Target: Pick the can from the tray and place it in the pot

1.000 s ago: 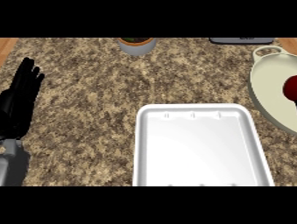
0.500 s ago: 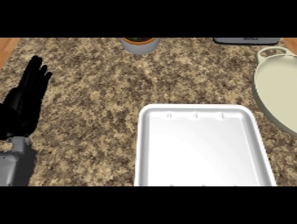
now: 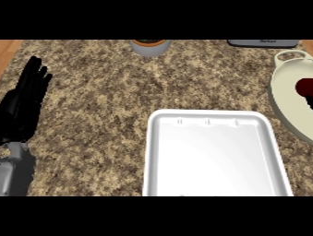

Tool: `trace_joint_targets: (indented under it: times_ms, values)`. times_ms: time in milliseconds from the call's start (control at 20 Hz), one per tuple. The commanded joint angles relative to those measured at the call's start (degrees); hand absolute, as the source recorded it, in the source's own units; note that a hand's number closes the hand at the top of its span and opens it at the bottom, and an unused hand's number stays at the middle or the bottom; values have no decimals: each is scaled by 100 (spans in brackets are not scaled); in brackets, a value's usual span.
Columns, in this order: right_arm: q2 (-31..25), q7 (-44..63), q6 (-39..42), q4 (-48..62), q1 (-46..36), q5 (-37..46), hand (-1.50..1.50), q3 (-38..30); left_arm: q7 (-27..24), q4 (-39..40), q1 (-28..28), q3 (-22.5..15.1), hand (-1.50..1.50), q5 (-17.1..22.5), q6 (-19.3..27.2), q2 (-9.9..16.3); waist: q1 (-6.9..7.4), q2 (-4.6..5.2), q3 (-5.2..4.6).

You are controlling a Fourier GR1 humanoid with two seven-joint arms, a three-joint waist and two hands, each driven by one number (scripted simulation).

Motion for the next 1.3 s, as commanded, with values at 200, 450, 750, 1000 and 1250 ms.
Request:
trace_joint_targets:
  times_ms: [200,450,750,1000,1250]
  values:
    - [-108,-1045,911,1719,-650,-607,-150,-374,-260,-50,162,-159,0,-104,47,-204,64,26,12]
    - [-100,-1742,1662,1889,-904,-1566,-150,-1123,-48,-23,30,74,0,52,-92,62,-5,8,17]
    - [-889,-1885,2502,2373,-917,-2247,-150,-1792,-140,-148,239,-17,0,-84,65,-105,-55,-6,7]
    - [-1617,-1953,3193,2685,-735,-2476,-150,-2004,-312,-135,416,-46,0,-89,-30,-122,-37,2,8]
    - [-1899,-2240,3616,2896,-447,-2561,-150,-2071,-75,-170,272,-116,0,-106,5,-147,1,22,19]
